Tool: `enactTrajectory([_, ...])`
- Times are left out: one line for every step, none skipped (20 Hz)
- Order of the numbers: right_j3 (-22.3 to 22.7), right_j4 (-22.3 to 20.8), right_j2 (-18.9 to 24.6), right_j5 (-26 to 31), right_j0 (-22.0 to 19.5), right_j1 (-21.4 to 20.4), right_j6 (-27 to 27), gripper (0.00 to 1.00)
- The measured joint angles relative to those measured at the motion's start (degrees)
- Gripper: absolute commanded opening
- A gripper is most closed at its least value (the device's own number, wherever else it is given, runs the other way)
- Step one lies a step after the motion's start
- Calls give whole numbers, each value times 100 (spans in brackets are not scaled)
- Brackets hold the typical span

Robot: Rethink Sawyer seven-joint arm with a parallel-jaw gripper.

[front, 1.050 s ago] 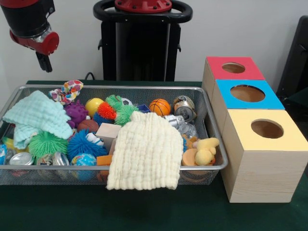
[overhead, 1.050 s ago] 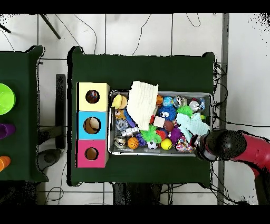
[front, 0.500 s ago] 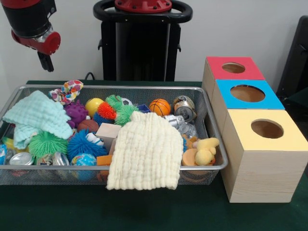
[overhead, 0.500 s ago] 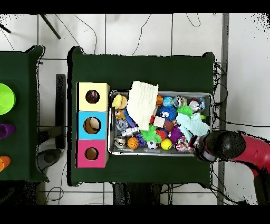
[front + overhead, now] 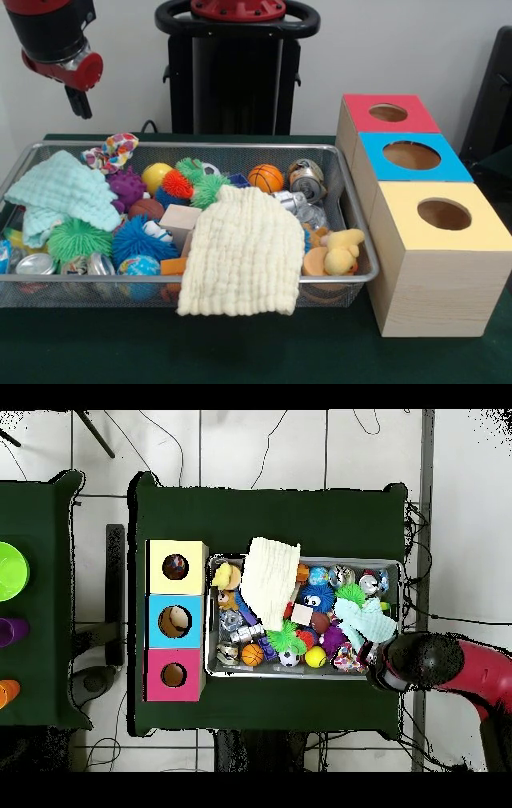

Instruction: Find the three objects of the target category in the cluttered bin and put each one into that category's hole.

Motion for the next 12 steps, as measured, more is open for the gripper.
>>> enactTrajectory([0, 1, -2, 0, -1, 1, 0, 0])
enactTrajectory([0, 0, -12, 0, -1, 1, 0, 100])
enactTrajectory([0, 0, -12, 0, -1, 0, 0, 100])
enactTrajectory([0, 0, -13, 0, -1, 0, 0, 100])
enactTrajectory([0, 0, -15, 0, -1, 0, 0, 100])
enactTrajectory([0, 0, -18, 0, -1, 0, 0, 100])
enactTrajectory([0, 0, -21, 0, -1, 0, 0, 100])
enactTrajectory([1, 1, -25, -1, -1, 0, 0, 100])
enactTrajectory([2, 0, -27, 0, 0, 0, 0, 100])
enactTrajectory([7, 1, -31, 0, 0, 0, 0, 100])
enactTrajectory([12, 1, -35, 0, -1, -1, 0, 100])
enactTrajectory([20, 1, -39, -1, -1, 0, 0, 100])
